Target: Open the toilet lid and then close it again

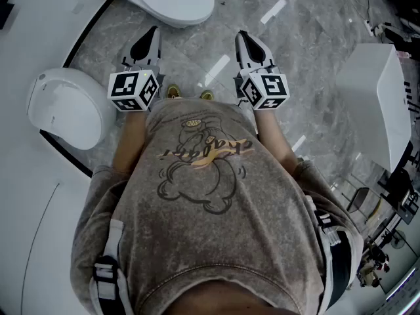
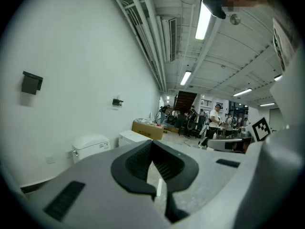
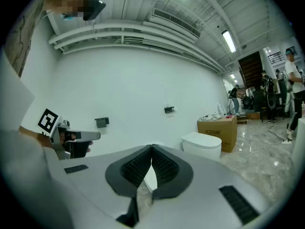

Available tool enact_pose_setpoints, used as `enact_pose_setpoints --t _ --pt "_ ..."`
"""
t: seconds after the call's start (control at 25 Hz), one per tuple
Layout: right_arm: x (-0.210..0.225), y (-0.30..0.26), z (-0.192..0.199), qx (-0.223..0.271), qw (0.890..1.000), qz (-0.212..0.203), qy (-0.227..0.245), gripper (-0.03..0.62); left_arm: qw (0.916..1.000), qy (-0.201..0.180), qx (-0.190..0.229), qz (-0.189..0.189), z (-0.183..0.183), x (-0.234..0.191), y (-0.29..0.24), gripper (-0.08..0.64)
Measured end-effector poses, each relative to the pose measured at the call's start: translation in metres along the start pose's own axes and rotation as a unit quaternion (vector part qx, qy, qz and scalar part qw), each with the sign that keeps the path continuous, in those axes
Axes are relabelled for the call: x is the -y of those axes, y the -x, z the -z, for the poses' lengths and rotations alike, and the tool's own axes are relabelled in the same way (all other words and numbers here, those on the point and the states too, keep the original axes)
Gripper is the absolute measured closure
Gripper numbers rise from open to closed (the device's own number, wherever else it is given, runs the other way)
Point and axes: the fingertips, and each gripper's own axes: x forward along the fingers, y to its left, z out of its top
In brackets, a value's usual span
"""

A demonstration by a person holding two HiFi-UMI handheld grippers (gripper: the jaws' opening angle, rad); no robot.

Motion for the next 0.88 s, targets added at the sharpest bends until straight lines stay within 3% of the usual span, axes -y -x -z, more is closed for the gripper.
enact_pose_setpoints --t 0.24,0.48,0.88 --pt "0.017 -0.004 0.006 0.001 0.999 -0.029 -0.012 0.565 0.9998 0.01 0.002 -0.016 0.013 0.01 -0.016 0.551" --pt "0.04 -0.042 0.039 -0.031 0.998 -0.05 -0.012 0.565 0.9985 0.027 -0.016 -0.045 0.053 -0.013 -0.042 0.551" --pt "0.111 -0.169 0.158 -0.087 0.995 -0.036 -0.013 0.564 0.9966 0.036 -0.059 -0.045 0.166 -0.089 -0.167 0.551"
